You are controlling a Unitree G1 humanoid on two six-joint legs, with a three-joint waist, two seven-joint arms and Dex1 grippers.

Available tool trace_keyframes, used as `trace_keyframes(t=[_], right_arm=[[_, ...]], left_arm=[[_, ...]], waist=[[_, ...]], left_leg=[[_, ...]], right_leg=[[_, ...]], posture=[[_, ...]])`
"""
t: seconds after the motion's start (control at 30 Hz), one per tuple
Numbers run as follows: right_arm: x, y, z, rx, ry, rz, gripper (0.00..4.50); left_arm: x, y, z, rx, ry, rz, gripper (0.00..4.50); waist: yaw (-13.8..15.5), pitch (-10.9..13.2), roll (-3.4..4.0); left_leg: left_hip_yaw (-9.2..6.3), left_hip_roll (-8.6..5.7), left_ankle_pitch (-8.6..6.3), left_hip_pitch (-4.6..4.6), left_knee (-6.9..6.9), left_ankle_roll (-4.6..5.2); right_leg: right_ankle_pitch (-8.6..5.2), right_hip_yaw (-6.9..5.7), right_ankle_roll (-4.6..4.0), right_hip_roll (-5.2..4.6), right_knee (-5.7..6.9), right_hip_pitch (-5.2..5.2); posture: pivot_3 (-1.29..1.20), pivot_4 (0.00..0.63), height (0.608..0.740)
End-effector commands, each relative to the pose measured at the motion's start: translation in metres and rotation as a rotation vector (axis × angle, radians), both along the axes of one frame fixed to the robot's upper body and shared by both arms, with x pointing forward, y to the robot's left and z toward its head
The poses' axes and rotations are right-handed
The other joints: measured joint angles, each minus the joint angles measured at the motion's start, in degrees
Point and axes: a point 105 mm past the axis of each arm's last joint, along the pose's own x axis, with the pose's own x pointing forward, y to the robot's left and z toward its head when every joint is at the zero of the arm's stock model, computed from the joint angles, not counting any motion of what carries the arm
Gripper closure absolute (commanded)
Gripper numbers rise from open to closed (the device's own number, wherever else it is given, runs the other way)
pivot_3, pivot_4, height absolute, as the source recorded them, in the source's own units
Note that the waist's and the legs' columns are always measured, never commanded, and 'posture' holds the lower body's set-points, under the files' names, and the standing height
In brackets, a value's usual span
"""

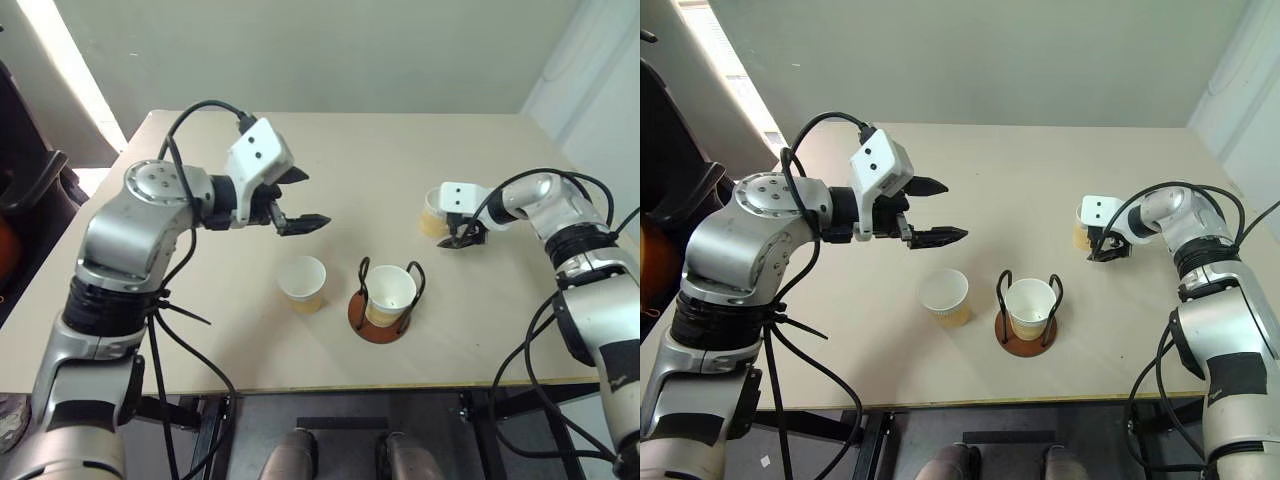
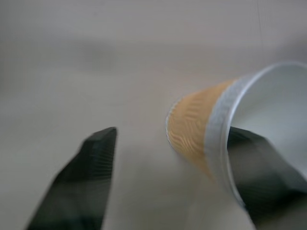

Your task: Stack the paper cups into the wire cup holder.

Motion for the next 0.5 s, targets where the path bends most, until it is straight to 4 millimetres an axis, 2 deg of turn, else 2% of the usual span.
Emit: trace_keyframes(t=[0.03,0.2,0.4,0.5], right_arm=[[0.002,0.003,0.019,0.020,-0.052,0.021,2.72],[-0.002,0.001,0.027,0.022,-0.046,0.049,4.47],[-0.020,0.015,0.080,0.097,-0.079,0.201,4.47],[-0.044,0.032,0.121,0.168,-0.116,0.333,4.47]], left_arm=[[-0.006,0.002,0.014,-0.006,-0.061,0.000,0.00],[-0.006,0.000,0.013,-0.010,-0.055,-0.023,0.00],[-0.008,0.005,0.018,-0.005,-0.072,-0.067,0.00],[-0.006,0.007,0.017,-0.004,-0.080,-0.071,0.00]], waist=[[0.00,0.00,0.00],[-0.01,0.00,0.00],[-0.07,0.02,0.03],[-0.12,0.02,0.04]], left_leg=[[0.00,0.00,0.00,0.00,0.00,0.00],[0.00,0.01,0.01,0.01,-0.01,-0.01],[0.01,0.00,0.00,-0.03,-0.03,-0.07],[0.01,0.00,0.06,-0.03,-0.06,-0.21]], right_leg=[[0.00,0.00,0.00,0.00,0.00,0.00],[0.00,0.00,-0.01,0.00,0.02,0.00],[-0.02,0.00,-0.04,0.01,0.00,-0.02],[-0.09,-0.01,-0.16,0.02,-0.01,-0.03]], posture=[[0.00,0.150,0.740],[0.00,0.150,0.740],[0.00,0.150,0.740],[0.00,0.150,0.740]])
